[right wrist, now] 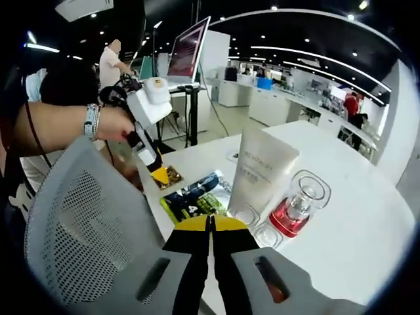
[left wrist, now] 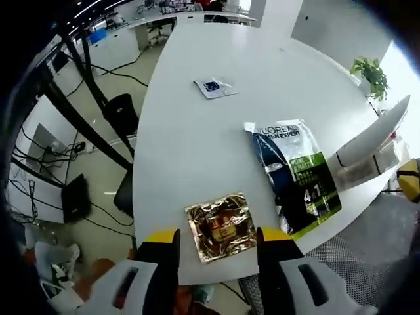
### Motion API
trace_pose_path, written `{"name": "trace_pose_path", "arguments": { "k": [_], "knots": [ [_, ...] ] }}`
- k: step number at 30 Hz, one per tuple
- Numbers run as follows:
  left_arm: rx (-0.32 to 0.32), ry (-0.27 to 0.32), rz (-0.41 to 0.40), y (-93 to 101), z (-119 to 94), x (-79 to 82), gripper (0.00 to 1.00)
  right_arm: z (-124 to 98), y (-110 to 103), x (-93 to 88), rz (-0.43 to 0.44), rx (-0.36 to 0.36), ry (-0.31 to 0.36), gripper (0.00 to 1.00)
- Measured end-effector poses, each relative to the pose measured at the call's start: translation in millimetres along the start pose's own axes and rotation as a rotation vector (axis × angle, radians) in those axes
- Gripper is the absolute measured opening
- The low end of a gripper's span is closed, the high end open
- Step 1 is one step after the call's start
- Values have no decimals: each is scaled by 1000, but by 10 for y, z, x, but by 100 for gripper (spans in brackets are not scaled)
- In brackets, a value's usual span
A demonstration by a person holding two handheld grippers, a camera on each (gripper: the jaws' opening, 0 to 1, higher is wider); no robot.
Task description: Arrange the skincare products in the storage area until every visible bottle or jar stands upright without overlapping.
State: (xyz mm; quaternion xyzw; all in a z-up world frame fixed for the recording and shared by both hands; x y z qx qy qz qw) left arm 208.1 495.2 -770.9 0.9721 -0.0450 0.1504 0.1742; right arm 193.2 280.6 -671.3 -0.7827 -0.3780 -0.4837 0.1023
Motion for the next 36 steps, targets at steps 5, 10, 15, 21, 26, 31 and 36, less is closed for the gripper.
{"name": "trace_pose_path", "arguments": {
  "k": [5,10,15,21,26,31,36],
  "knots": [
    [48,-58,3,1,73,-15,59,-6,15,7,-11,-11,7,0],
    [86,-48,11,-19,85,15,53,-19,17,15,-25,-15,15,0],
    [86,-54,15,24,86,41,42,-22,17,40,-31,-15,27,0],
    [82,-40,21,31,65,30,41,-54,28,61,-59,-31,47,0],
    [52,-7,12,99,-17,96,38,-70,9,75,-43,-10,47,0],
    [50,20,16,98,-82,160,38,-87,-14,86,-22,12,45,0],
    [41,45,2,85,-138,289,38,-75,-20,78,-42,7,42,0]
  ]
}}
Point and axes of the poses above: the point that each gripper's makers call its tool centre point, and the gripper's own axes: z roughly forward along the fingers, y roughly to its right, x roughly out of its top, the point moved 3 cm from there along -z, roughly backward along the fingers, and after that the axes turned 13 degrees about -x, right-handed, at the moved point
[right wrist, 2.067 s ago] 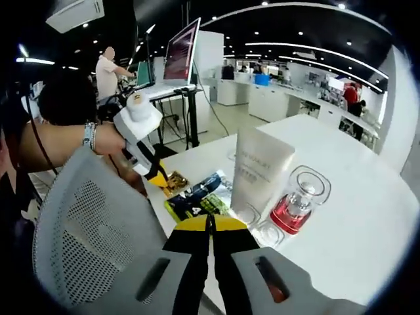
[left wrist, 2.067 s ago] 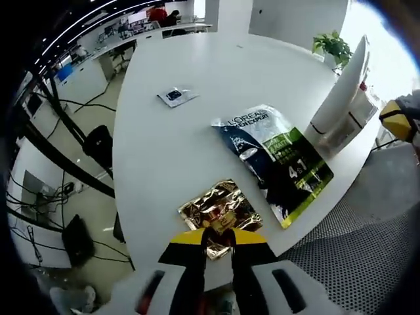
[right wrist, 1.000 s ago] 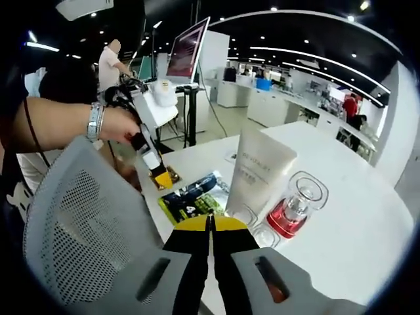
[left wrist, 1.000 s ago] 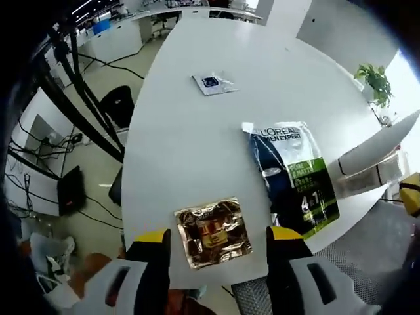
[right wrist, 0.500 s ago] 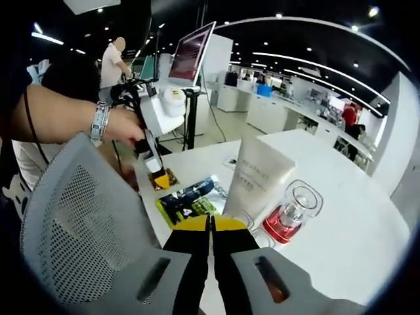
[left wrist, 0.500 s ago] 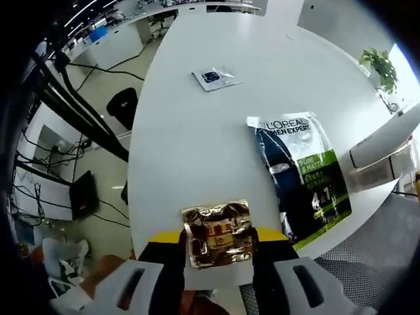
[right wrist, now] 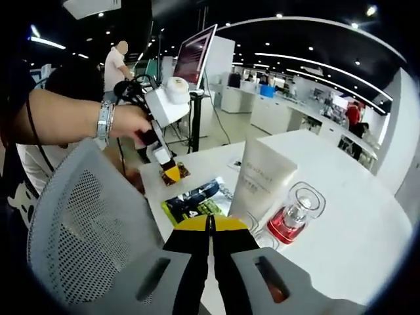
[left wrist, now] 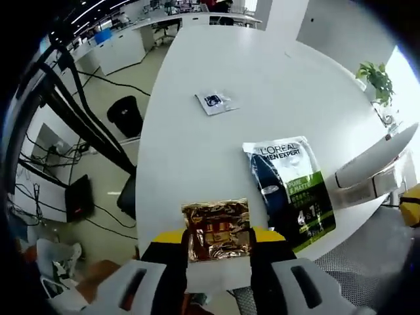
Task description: Arrange the skincare products in the storage area until every visible bottle or jar stands upright without overlapping.
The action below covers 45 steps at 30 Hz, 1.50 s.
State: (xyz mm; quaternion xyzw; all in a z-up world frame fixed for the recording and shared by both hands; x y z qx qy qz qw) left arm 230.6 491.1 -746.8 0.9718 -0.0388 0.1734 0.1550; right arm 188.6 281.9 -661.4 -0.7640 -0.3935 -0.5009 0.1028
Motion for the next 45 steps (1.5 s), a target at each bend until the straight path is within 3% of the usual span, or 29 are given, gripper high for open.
{"name": "trace_pose_path", "arguments": {
  "k": [10,22,33,45],
  "knots": [
    [-3,31,-20,9,54,302,38,5,15,-7,-6,-10,-5,0],
    [-24,6,-73,28,262,471,38,11,4,-37,-24,-7,-16,0],
    [3,-25,-82,-3,436,412,38,37,15,-77,-30,-15,-35,0],
    [40,-12,-69,16,459,361,41,50,28,-116,-49,-26,-58,0]
  ]
}}
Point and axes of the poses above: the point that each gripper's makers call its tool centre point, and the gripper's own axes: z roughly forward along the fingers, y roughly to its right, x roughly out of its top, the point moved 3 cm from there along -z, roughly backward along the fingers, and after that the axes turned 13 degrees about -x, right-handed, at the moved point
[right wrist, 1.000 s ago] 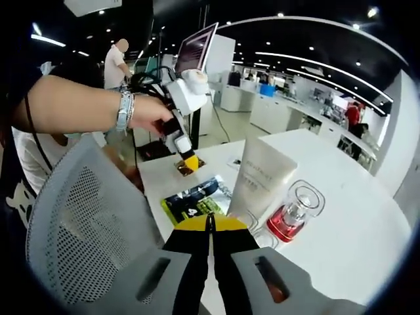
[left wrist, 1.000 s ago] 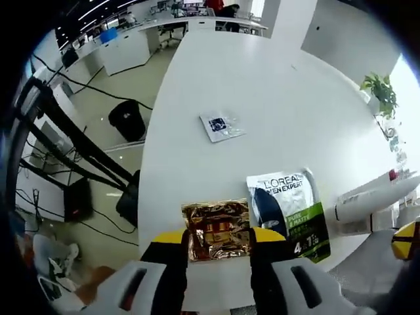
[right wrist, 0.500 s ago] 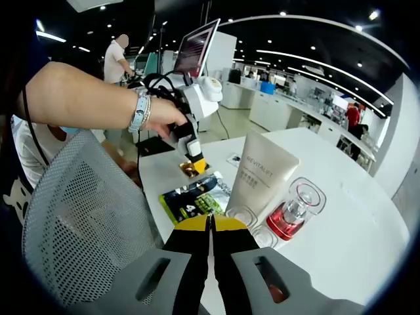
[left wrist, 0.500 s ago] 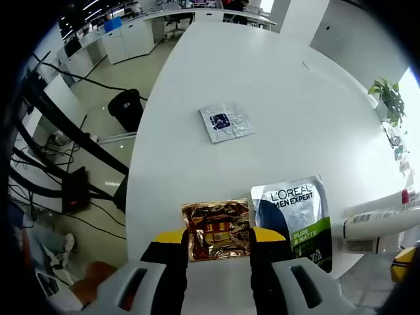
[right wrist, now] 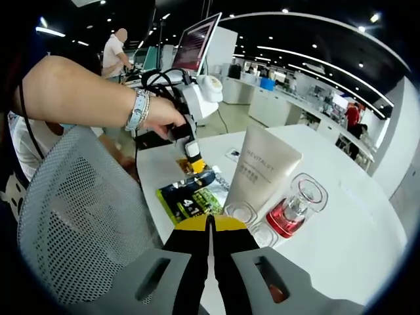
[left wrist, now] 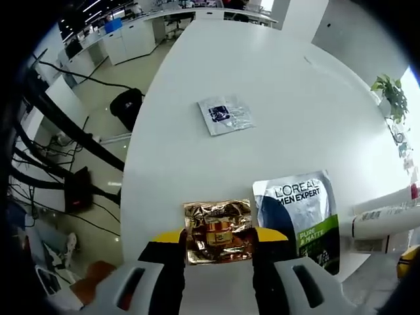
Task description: Arrange the skincare products in the storage area until every visible bottle or jar stands upright without overlapping.
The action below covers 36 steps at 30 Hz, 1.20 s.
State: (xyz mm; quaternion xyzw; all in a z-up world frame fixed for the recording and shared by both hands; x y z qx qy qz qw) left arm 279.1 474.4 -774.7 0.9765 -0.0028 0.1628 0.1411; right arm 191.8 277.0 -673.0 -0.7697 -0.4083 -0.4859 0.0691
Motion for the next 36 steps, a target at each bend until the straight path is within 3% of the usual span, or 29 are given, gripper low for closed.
{"name": "trace_pose_path", "arguments": {
  "k": [15,24,29,36],
  "knots": [
    [11,23,7,-53,7,28,42,12,-3,-34,-18,-6,-15,0],
    [-51,56,-27,-18,-73,59,46,20,-7,-49,-17,-5,-26,0],
    [-77,112,-33,13,-173,178,49,22,-11,-46,-15,-2,-27,0],
    [-170,218,-61,205,-255,603,49,15,-44,-44,-16,14,-24,0]
  ]
}}
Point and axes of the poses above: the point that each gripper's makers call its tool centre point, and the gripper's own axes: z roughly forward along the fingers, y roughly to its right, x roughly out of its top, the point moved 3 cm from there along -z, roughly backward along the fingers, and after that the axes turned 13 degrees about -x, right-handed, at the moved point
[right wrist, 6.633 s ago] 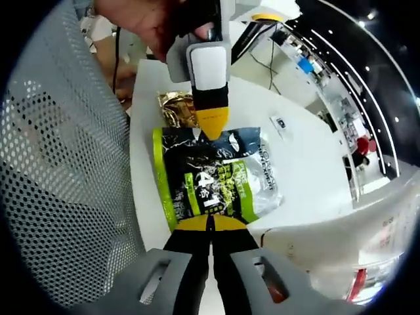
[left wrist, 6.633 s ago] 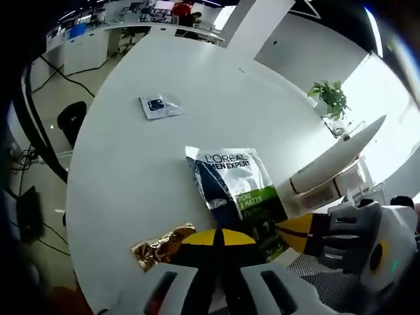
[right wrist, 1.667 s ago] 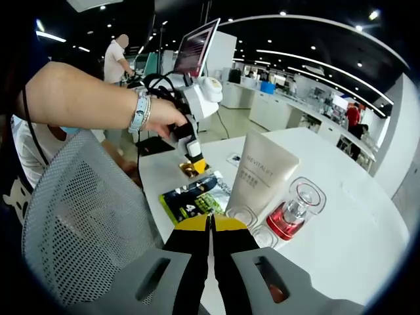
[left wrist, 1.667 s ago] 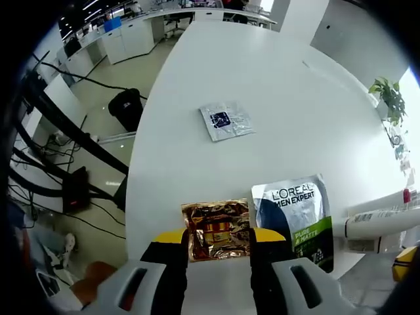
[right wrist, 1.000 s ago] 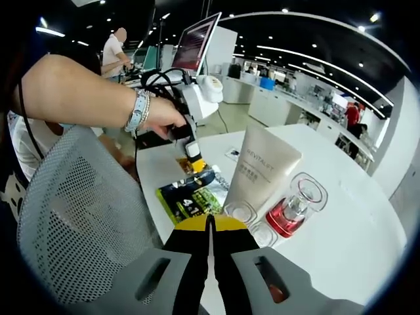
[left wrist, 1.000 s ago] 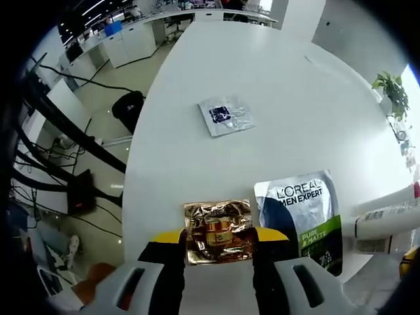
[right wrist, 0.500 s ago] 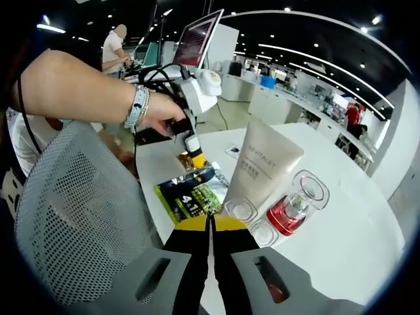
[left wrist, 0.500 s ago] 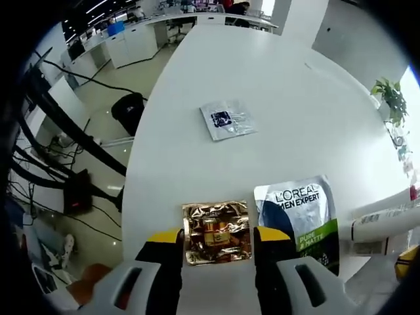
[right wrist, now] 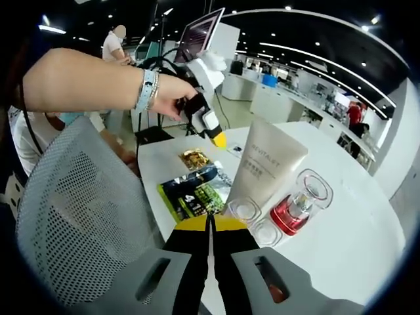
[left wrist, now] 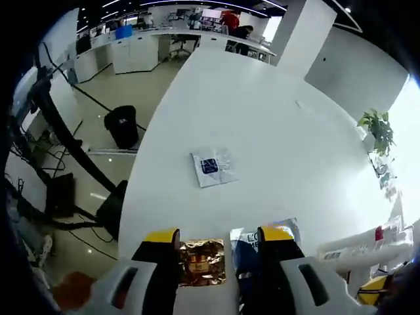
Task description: Arrange the skincare products in the storage area until every visible bottle or jar stands upright without overlapping.
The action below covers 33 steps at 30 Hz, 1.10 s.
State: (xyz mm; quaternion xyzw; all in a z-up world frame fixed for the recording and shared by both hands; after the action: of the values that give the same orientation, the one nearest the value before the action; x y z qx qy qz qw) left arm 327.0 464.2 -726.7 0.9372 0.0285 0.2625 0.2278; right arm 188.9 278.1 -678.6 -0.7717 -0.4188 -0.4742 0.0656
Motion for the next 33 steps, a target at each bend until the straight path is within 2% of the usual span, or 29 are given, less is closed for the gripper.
{"name": "trace_pose_path", "arguments": {
  "k": [1,2,3,6,10,14,18,20,21,24,27,28,30,31,32,33],
  "knots": [
    [0,2,8,13,16,27,49,-3,-7,3,-1,4,2,0],
    [24,-6,62,14,64,100,49,-7,-17,9,-1,10,6,0],
    [42,-14,84,13,97,142,49,-18,-38,24,-2,23,15,0],
    [33,-2,63,59,240,294,51,-40,-84,47,-2,46,33,0],
    [36,-9,30,32,473,443,55,-33,-105,2,-13,52,12,0],
    [128,-55,49,-64,589,460,56,-52,-73,30,9,47,21,0],
    [125,-54,-41,-56,714,489,58,-42,-56,0,25,44,4,0],
    [138,-61,-34,-52,756,491,61,-32,-41,-5,30,36,-1,0],
    [175,-86,-18,-87,764,475,61,-30,-36,-4,33,33,-2,0],
    [217,-112,4,-117,803,463,60,-26,-26,-7,40,28,-4,0],
    [205,-114,-35,-108,841,444,60,-27,-19,-17,38,22,-9,0],
    [213,-97,-10,-99,835,482,60,-28,-14,-14,39,19,-6,0],
    [220,-107,-15,-96,844,483,60,-30,-9,-16,40,15,-6,0],
    [244,-116,-3,-119,838,472,56,-29,-7,-19,39,15,-7,0],
    [262,-94,36,-135,849,509,53,-24,-5,-26,39,13,-11,0],
    [247,-106,8,-94,874,474,49,-21,-3,-29,38,12,-14,0]
  ]
}}
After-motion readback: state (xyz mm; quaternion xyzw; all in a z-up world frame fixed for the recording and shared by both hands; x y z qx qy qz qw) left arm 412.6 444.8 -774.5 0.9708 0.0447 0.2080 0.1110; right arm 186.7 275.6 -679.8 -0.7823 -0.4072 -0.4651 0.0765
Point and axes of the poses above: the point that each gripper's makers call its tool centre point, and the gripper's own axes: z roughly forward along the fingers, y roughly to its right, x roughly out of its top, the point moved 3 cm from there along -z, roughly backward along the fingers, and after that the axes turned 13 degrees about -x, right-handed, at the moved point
